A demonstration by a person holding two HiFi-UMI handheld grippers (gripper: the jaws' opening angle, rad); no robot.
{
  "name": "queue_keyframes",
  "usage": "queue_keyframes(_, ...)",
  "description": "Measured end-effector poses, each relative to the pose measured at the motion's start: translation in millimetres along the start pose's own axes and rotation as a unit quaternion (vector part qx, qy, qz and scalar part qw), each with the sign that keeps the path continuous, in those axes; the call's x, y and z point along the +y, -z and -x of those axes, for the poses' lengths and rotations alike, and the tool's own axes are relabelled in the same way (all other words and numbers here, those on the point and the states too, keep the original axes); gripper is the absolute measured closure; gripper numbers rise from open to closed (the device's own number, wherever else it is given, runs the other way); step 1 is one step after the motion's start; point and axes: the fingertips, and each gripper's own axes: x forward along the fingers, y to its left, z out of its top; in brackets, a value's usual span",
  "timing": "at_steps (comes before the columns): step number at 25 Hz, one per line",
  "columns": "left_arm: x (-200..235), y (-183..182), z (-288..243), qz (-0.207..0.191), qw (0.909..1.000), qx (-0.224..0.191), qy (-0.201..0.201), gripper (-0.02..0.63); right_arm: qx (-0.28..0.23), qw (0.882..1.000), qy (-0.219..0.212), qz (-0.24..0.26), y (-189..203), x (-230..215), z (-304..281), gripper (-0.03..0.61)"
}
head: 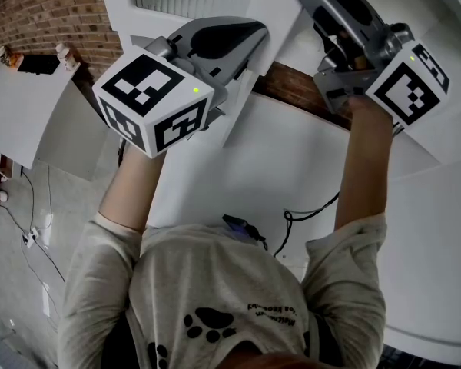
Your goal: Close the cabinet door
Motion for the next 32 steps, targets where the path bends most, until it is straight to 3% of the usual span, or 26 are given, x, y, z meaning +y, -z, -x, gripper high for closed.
queue_keyframes(10,10.2,7.5,-13.4,0.015,0.9999,0.006,-0.005,0.606,-0.012,1.000,0.018,0.003,7.2,-16.5,-0.3,0.468)
queue_keyframes(17,7.2,13.9,-20.7,0.013,0.9998,0.013,0.001,0.606,0.007,0.996,0.081,0.030,16.9,-25.5,17.9,0.454)
queue_keyframes(32,28.2,12.4,-36.8,0.024,0.9995,0.015,0.011,0.606,0.041,0.989,0.140,0.020,31.8,-40.4,28.8,0.457)
